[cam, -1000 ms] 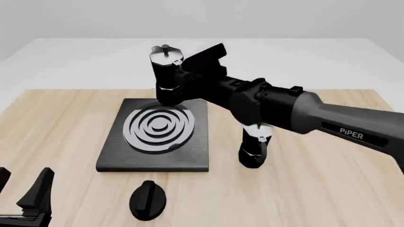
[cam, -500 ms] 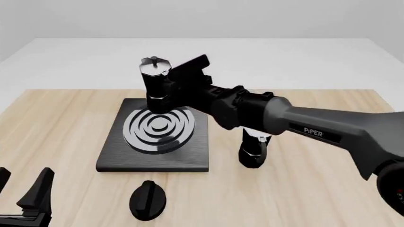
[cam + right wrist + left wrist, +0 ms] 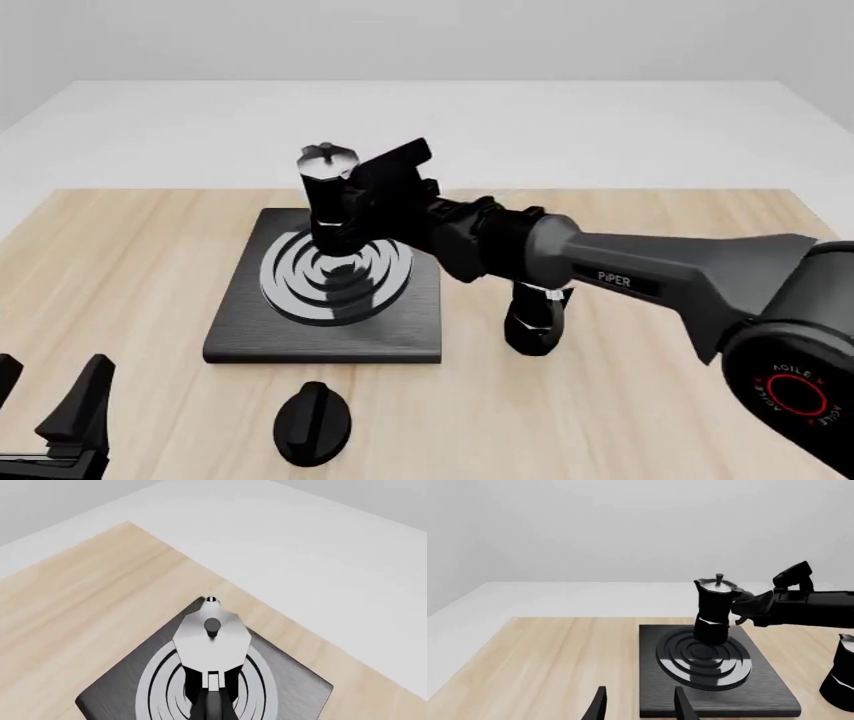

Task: Put the right moka pot on the stove.

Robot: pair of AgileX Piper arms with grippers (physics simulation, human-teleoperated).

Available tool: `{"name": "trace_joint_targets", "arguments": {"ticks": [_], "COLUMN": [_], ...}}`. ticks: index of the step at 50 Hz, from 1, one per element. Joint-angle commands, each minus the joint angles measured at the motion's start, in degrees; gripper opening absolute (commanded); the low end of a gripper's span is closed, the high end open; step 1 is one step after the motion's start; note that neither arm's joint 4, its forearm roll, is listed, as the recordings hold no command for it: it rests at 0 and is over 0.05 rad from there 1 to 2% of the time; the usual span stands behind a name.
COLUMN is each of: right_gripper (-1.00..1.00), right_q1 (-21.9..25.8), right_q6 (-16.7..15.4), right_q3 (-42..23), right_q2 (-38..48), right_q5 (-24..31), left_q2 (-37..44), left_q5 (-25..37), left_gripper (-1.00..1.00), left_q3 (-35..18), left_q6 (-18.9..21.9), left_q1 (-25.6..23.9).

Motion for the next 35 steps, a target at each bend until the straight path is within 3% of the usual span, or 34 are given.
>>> {"name": "trace_joint_targets", "arguments": {"ticks": [1,19,35], "right_gripper": [-1.00,-1.00,-1.00], "right_q1": [0.1,-0.2,-0.4], "right_q6": [0.3,0.4,0.7], "right_q3": [-3.8,-8.1,-7.8], "right_q2": [1.1,6.0,8.1], "right_q5": [0.1,1.5,0.2], "left_q2": [0.0,0.0,0.0], "left_q5": [0.0,0.0,0.0], "left_gripper": [1.00,1.00,1.00], "left_q3": [0.0,0.0,0.0], "left_q6": [0.0,0.0,0.0], "left_q1": [0.0,0.0,0.0]}}
